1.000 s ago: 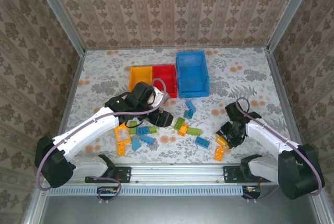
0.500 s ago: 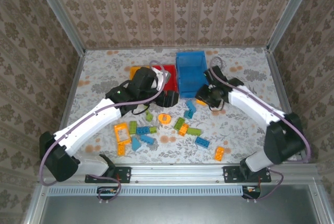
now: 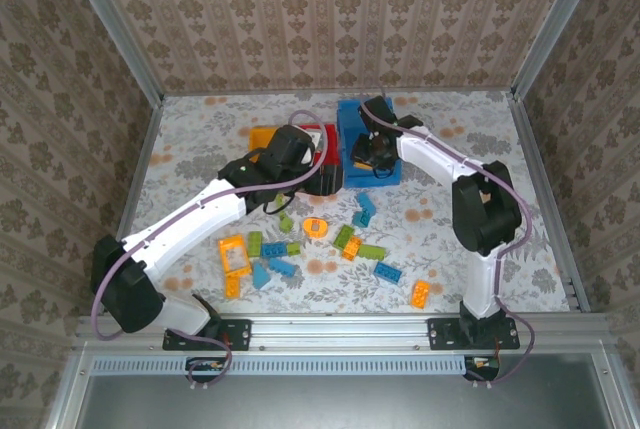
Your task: Sort the legos into containers by color
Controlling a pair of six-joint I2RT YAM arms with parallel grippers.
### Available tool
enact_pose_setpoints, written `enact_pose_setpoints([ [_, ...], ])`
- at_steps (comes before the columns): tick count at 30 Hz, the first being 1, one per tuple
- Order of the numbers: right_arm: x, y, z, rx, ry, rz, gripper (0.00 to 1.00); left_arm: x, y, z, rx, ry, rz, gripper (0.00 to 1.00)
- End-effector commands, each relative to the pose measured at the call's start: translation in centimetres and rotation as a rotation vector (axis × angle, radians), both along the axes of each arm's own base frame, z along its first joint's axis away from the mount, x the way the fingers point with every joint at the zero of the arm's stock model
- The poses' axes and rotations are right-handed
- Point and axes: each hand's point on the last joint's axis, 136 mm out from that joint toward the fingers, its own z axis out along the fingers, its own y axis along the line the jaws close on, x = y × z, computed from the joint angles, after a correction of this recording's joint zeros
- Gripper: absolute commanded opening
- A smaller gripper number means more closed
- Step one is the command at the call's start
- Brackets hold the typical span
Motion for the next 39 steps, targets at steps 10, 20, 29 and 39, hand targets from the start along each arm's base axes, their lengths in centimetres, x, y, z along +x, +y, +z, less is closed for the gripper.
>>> enact_pose_setpoints([
  [10,0.2,-0.7,-0.1,-0.054,0.021,0.016,0.65,0.1,8.9,-8.2,0.134,0.313,0.359,0.72],
  [20,-1.4,0.0,6.7,-0.024,-0.135,0.057,0.67,3.2,12.1,-14.2,0.207,0.460,0.465,0.67],
  [29,-6.9,3.2,9.4,0.066,-0.191,0.185,0.67,3.8,12.7,-18.2,0.314,0.530,0.478,0.56],
  [39,-9.7,4.6,9.4,0.128,-0.182,0.249,0.67,3.9,12.7,-19.8,0.346,0.532,0.459,0.25],
])
